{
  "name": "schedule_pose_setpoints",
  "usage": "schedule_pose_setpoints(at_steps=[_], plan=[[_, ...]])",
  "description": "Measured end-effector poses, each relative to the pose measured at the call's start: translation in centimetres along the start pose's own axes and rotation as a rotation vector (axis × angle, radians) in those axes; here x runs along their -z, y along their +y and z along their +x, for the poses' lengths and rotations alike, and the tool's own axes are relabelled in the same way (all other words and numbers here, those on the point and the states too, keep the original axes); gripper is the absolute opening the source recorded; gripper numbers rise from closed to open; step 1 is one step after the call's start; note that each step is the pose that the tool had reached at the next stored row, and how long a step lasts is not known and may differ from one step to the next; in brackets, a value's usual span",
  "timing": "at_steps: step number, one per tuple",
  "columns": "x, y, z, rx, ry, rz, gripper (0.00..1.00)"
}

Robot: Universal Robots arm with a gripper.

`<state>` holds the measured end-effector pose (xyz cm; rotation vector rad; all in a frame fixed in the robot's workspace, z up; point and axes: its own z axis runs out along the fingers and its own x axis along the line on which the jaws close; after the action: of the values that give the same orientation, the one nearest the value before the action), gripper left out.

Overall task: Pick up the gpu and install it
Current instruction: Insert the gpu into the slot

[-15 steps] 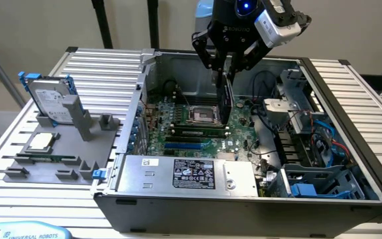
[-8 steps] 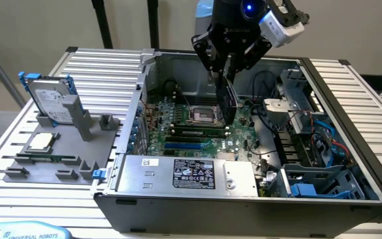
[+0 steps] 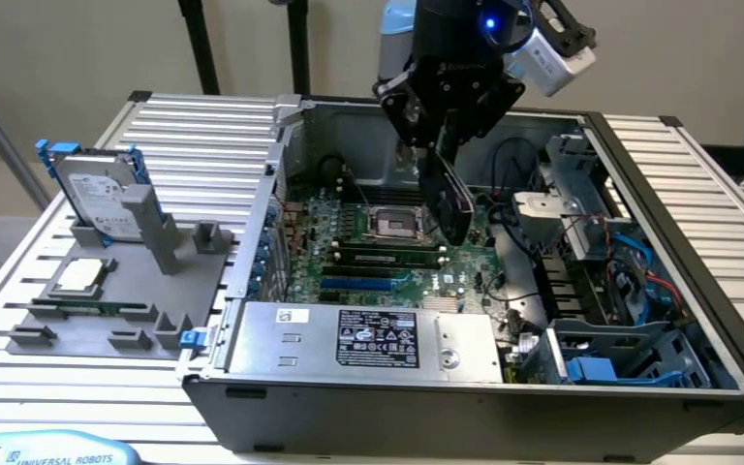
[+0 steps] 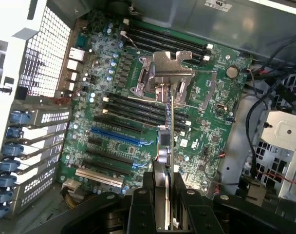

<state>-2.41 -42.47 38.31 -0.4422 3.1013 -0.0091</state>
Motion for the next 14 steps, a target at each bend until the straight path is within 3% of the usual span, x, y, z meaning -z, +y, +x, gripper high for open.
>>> schedule_pose_setpoints(at_steps=[14], plan=[[-1.81,0.01,0.0,0.255,-0.0075,-0.0003,0.27]])
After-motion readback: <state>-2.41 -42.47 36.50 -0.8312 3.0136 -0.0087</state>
